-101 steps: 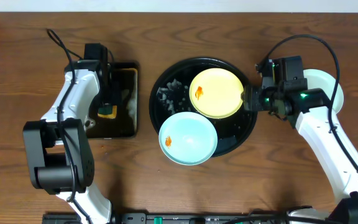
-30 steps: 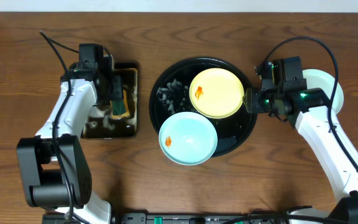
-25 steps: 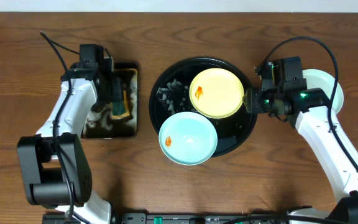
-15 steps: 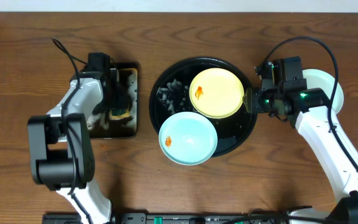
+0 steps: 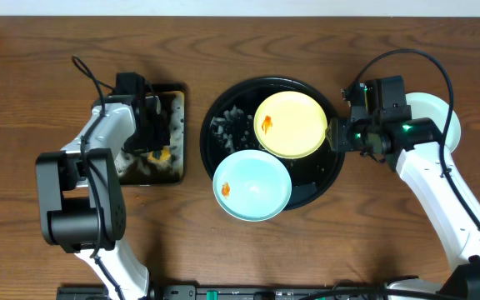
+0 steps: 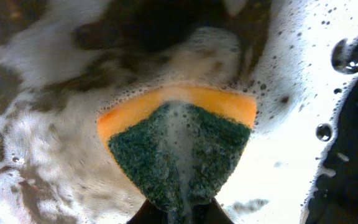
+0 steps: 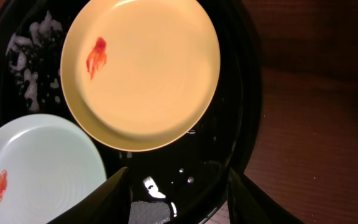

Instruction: Clean dirty plates on tray and stack at the side

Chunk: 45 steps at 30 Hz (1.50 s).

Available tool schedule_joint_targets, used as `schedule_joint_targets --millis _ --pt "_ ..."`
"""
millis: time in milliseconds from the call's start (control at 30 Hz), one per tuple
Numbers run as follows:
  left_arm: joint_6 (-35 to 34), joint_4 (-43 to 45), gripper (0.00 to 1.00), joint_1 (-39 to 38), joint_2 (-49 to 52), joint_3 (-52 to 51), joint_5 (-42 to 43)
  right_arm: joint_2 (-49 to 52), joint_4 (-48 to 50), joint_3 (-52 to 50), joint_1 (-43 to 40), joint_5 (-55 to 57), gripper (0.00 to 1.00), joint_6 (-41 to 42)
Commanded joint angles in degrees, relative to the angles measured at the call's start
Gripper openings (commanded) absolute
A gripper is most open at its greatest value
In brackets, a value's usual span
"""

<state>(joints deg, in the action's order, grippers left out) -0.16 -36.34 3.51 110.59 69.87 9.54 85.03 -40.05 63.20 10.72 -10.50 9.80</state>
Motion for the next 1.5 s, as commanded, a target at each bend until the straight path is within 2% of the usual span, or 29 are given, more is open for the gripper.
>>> schedule_joint_targets --millis 0,67,133,200,367,567,733,767,967,1033,1100,1133,1300,1467 --pt "-0.11 -1.4 0.17 1.42 -2.56 3.1 0.31 0.59 -0.07 0.24 -0.2 -0.07 0.47 -0.44" --pt "-0.11 -1.57 0.47 1.46 -4.22 3.37 0.31 0.59 -0.07 0.24 -0.2 -0.07 0.47 -0.44" --pt "-0.11 -1.84 0.58 1.46 -5.73 3.34 0.31 0.59 -0.07 0.24 -0.2 -0.07 0.47 -0.44" --pt "-0.11 -2.47 0.61 1.46 -6.19 3.34 0.33 0.59 -0.07 0.24 -0.2 -0.07 0.48 -0.44" --pt "-0.07 -3.87 0.62 1.46 -5.79 2.32 0.28 0.59 -0.04 0.24 -0.2 -0.07 0.48 -0.44" --pt "-0.02 -3.06 0.62 1.46 -3.91 0.5 -5.09 0.59 -0.04 0.24 -0.2 -0.07 0.48 -0.44" --pt "0.11 -1.49 0.61 1.4 -1.33 -0.48 -5.25 0.59 -0.04 0.24 -0.2 -0.07 0.48 -0.44" --pt "0.11 -1.31 0.58 1.4 -1.03 -0.5 -5.25 0.59 -0.07 0.24 -0.2 -0.07 0.48 -0.44" --pt "0.09 -0.2 0.25 1.4 1.29 -0.57 -5.18 0.59 -0.07 0.24 -0.2 -0.07 0.48 -0.44" --pt "0.11 -0.28 0.27 1.4 1.29 -0.55 -5.05 0.59 -0.07 0.24 -0.2 -0.07 0.48 -0.44" --pt "0.11 -0.42 0.44 1.42 0.92 -0.52 -5.07 0.59 -0.07 0.24 -0.2 -0.07 0.49 -0.44" --pt "0.11 -0.59 0.49 1.4 0.68 -0.39 -5.05 0.59 -0.04 0.24 -0.2 -0.07 0.49 -0.44" --pt "0.11 -3.54 0.57 1.4 -1.77 1.99 -5.07 0.59 -0.04 0.24 -0.2 -0.07 0.49 -0.44" --pt "0.11 -3.69 0.58 1.4 -4.09 2.38 -5.07 0.59 -0.04 0.24 -0.2 -0.07 0.49 -0.44"
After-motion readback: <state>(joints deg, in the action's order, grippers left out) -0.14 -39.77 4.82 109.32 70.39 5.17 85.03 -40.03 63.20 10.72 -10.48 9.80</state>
